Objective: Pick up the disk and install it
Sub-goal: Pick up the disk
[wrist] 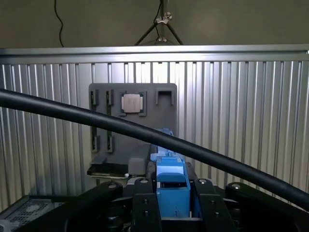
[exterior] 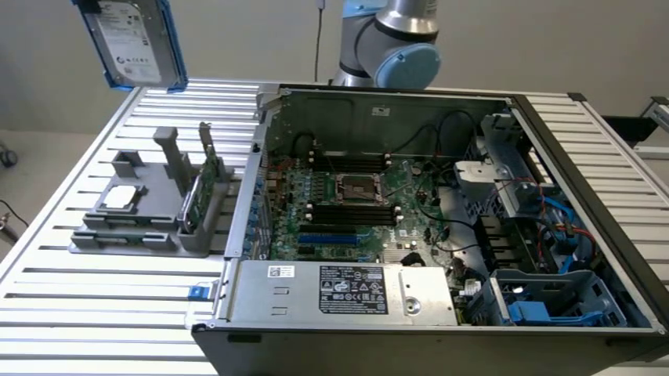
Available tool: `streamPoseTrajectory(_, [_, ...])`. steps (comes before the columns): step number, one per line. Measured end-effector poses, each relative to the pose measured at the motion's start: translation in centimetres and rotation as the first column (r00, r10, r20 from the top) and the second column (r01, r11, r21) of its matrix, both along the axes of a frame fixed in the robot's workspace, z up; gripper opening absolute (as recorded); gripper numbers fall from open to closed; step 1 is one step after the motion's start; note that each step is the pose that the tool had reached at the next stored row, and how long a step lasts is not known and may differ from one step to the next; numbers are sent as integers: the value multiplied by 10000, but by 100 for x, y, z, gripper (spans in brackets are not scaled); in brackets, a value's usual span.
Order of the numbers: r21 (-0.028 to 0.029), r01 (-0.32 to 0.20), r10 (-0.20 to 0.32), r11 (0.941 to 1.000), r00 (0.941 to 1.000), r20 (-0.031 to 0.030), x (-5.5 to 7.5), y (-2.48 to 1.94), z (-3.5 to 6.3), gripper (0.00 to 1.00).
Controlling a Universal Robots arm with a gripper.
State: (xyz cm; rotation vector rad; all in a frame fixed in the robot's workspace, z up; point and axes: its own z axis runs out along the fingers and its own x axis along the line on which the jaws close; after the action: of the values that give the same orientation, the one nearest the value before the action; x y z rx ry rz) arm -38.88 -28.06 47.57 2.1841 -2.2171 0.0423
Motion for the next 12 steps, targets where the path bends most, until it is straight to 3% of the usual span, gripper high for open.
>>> streamPoseTrajectory(5, [0, 0, 0, 10000, 10000, -47, 225, -65, 185, 33])
streamPoseTrajectory(12, [0, 0, 0, 10000, 10000, -91, 545, -170, 291, 33])
